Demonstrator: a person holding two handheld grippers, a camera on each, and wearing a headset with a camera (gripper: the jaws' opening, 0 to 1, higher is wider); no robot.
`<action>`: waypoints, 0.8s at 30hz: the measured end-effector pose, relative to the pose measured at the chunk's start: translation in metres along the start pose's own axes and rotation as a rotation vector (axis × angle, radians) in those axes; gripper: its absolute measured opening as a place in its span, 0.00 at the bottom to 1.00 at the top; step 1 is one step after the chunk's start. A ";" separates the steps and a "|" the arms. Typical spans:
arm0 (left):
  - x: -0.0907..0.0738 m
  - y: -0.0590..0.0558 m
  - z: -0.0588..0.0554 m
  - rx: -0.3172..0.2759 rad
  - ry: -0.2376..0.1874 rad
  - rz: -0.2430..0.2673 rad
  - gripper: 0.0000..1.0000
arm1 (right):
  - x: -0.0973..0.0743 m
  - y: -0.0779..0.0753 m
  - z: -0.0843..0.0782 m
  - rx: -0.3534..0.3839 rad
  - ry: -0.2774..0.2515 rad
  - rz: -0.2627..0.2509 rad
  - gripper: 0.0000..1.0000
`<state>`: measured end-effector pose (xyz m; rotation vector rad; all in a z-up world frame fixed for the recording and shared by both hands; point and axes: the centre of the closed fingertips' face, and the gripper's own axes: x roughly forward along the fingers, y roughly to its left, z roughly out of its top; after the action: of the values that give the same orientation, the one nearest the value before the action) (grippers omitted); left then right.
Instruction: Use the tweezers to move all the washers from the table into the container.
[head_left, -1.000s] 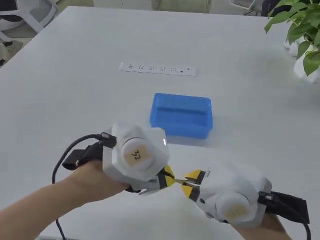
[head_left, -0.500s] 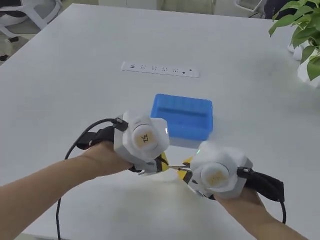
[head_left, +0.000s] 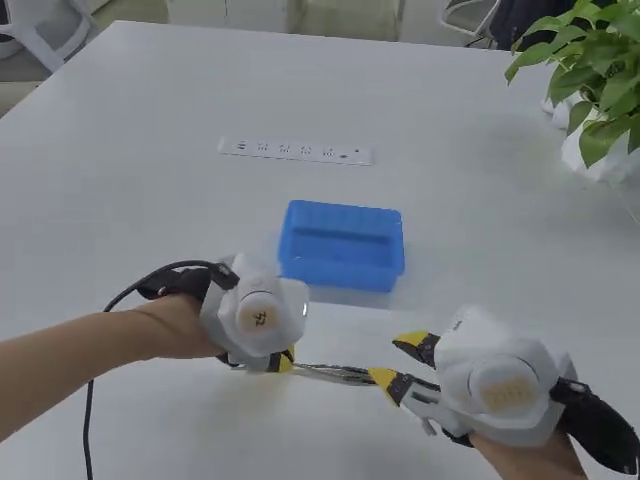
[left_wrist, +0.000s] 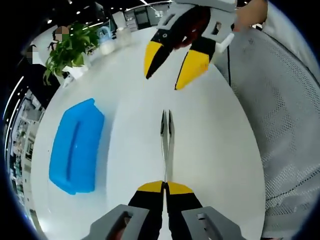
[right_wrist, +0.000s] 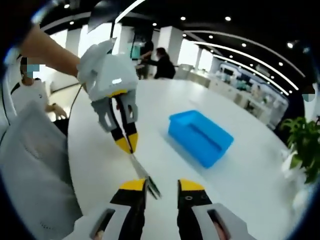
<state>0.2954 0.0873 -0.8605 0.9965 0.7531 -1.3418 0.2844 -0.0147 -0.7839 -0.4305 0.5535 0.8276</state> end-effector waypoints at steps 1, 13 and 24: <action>0.000 0.000 -0.002 0.000 0.001 -0.001 0.00 | -0.007 -0.004 0.003 0.029 -0.016 -0.021 0.21; -0.004 0.001 -0.009 -0.066 0.011 0.057 0.08 | -0.035 -0.017 0.001 0.269 -0.077 -0.102 0.35; -0.063 0.006 0.014 -0.635 -0.303 0.218 0.39 | -0.046 -0.021 -0.003 0.299 -0.080 -0.134 0.46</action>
<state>0.2926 0.1015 -0.7973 0.3465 0.7436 -0.9396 0.2749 -0.0550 -0.7551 -0.1578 0.5573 0.6181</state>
